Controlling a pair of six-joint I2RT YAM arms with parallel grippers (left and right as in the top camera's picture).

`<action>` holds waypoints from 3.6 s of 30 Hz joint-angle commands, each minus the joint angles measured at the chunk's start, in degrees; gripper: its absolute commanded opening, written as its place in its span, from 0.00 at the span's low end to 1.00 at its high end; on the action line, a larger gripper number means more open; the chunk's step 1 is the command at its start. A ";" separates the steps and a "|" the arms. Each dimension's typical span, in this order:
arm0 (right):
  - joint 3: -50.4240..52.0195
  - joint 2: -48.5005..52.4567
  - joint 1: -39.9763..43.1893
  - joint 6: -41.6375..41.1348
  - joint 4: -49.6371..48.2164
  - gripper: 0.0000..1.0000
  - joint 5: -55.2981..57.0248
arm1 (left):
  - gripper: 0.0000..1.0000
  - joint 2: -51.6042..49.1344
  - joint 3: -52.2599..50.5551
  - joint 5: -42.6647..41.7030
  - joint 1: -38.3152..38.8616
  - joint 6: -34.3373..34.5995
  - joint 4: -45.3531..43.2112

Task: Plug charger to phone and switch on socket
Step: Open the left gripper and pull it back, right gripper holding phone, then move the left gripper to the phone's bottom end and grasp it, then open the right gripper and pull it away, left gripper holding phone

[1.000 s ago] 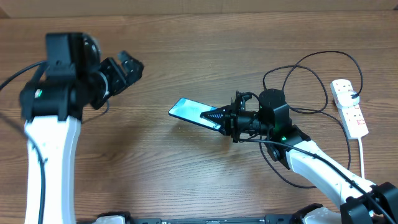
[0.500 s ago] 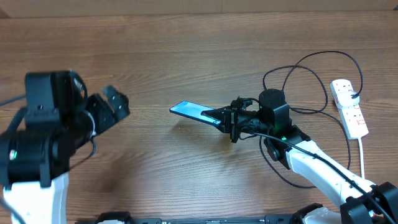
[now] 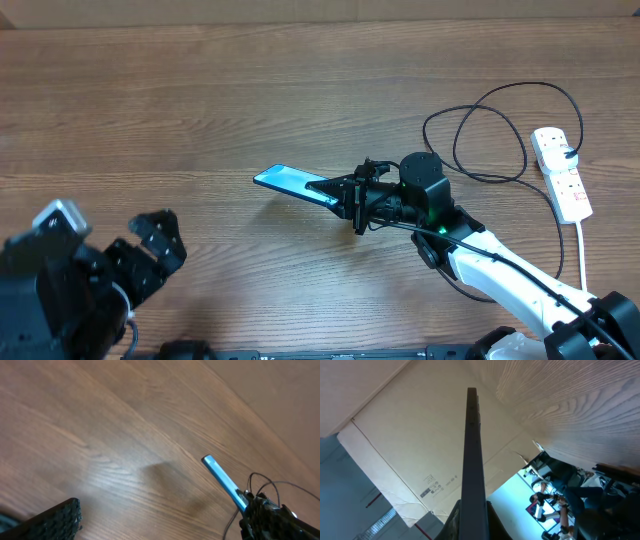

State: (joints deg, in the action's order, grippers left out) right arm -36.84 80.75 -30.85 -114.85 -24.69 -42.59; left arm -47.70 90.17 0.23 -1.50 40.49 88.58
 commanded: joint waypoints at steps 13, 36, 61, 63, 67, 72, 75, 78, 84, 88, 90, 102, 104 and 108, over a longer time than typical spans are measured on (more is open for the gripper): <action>-1.16 -0.46 -0.37 -0.59 -0.59 0.04 -2.45 | 1.00 0.72 -18.88 -18.86 0.02 10.97 -11.89; -1.16 -0.46 -1.16 0.90 2.27 0.04 -0.44 | 0.98 -10.84 -40.22 -39.12 2.91 36.02 -38.34; -1.16 -0.46 -3.61 1.07 0.74 0.04 0.46 | 0.60 -19.17 -40.22 -37.09 10.97 44.94 -52.59; -1.16 -0.46 -3.61 1.07 0.76 0.04 0.44 | 0.59 -19.32 -40.22 -36.89 10.97 45.22 -53.05; -1.16 -0.46 -3.61 1.07 0.76 0.04 -0.02 | 0.57 -19.39 -40.22 -36.00 10.97 45.72 -53.11; -1.16 -0.46 -3.96 1.05 0.74 0.04 -0.52 | 0.54 -19.43 -40.22 -35.56 10.97 45.72 -53.11; -1.16 -0.46 -4.79 0.83 0.72 0.04 -0.52 | 0.49 -19.43 -40.22 -34.73 11.23 45.70 -53.07; -1.16 -0.46 -5.66 0.85 0.74 0.04 -0.48 | 0.45 -19.43 -40.22 -33.86 11.98 45.92 -53.11; -1.16 -0.46 -6.34 0.83 0.72 0.04 0.15 | 0.36 -19.43 -40.22 -32.83 13.31 46.99 -53.27; -1.16 -0.46 -6.34 0.59 0.72 0.04 0.81 | 0.31 -19.43 -40.22 -32.63 13.55 47.01 -53.29; -1.16 -0.46 -6.34 0.61 0.72 0.04 1.53 | 0.30 -19.43 -40.22 -32.59 13.55 47.21 -53.31; -1.16 -0.46 -6.34 0.61 0.74 0.04 4.20 | 0.19 -19.43 -40.22 -32.65 13.55 48.30 -53.37; -1.16 -0.46 -6.34 0.61 0.74 0.04 4.26 | 0.17 -19.43 -40.22 -32.76 13.55 48.33 -53.37; -1.16 -0.46 -6.45 0.61 0.76 0.04 5.16 | 0.15 -19.43 -40.22 -33.14 13.55 48.52 -53.40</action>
State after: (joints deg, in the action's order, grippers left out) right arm -36.84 80.75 -36.34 -114.24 -23.57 -37.91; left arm -66.96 50.04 -32.10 11.64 88.44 35.94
